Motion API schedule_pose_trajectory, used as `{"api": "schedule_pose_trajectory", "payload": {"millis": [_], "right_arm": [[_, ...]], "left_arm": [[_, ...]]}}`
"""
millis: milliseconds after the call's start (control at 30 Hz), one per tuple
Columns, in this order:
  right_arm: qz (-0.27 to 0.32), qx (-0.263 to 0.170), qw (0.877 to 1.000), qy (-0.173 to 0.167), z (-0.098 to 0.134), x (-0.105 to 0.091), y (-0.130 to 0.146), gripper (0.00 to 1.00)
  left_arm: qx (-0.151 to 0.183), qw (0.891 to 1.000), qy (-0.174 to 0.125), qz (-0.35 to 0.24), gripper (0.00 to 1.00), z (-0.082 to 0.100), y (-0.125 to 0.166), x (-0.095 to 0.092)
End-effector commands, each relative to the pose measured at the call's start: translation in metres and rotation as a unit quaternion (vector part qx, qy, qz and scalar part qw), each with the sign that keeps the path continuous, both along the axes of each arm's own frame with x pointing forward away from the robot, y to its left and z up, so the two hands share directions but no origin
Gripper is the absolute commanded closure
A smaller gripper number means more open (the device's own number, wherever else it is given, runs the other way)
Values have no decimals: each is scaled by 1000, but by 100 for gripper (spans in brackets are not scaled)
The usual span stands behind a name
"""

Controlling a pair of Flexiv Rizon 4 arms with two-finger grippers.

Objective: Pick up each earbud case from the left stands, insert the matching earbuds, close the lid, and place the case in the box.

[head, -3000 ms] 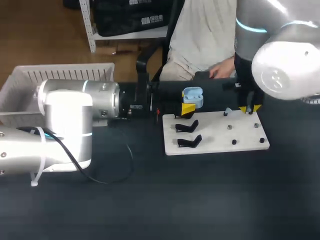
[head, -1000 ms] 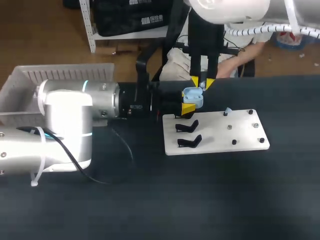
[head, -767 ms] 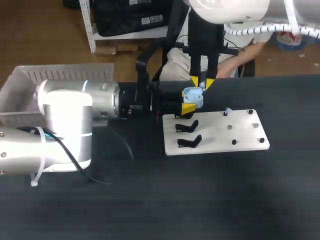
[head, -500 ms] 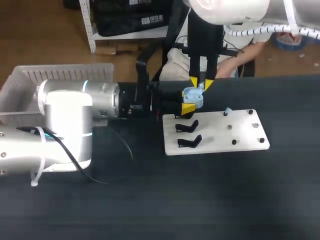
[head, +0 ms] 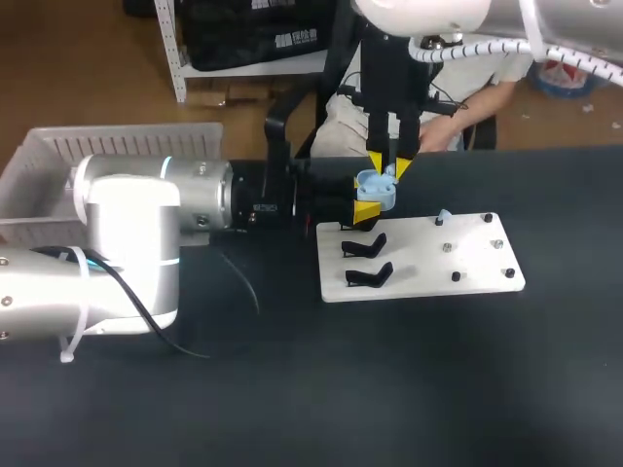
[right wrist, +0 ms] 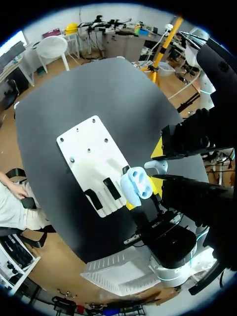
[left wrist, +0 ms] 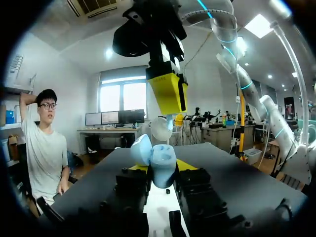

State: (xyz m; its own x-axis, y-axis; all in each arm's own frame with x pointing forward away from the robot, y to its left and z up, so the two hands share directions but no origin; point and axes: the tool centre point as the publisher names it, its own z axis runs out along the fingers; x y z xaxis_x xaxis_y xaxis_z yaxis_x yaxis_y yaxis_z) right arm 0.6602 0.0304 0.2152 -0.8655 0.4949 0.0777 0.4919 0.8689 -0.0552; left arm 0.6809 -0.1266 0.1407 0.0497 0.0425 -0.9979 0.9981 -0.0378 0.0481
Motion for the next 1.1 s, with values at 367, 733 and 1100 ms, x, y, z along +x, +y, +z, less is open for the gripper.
{"api": "schedule_pose_trajectory", "payload": {"millis": [367, 733, 1100], "right_arm": [[-17, -23, 999, -33, -6, -1, 2, 100], [-17, -19, 998, -49, -13, 2, 1, 100], [-18, -12, 998, -53, -17, 4, 2, 100]], "left_arm": [[0, 1000, 0, 0, 100, 0, -1, 1], [0, 1000, 0, 0, 100, 0, -1, 1], [0, 1000, 0, 0, 100, 0, -1, 1]]}}
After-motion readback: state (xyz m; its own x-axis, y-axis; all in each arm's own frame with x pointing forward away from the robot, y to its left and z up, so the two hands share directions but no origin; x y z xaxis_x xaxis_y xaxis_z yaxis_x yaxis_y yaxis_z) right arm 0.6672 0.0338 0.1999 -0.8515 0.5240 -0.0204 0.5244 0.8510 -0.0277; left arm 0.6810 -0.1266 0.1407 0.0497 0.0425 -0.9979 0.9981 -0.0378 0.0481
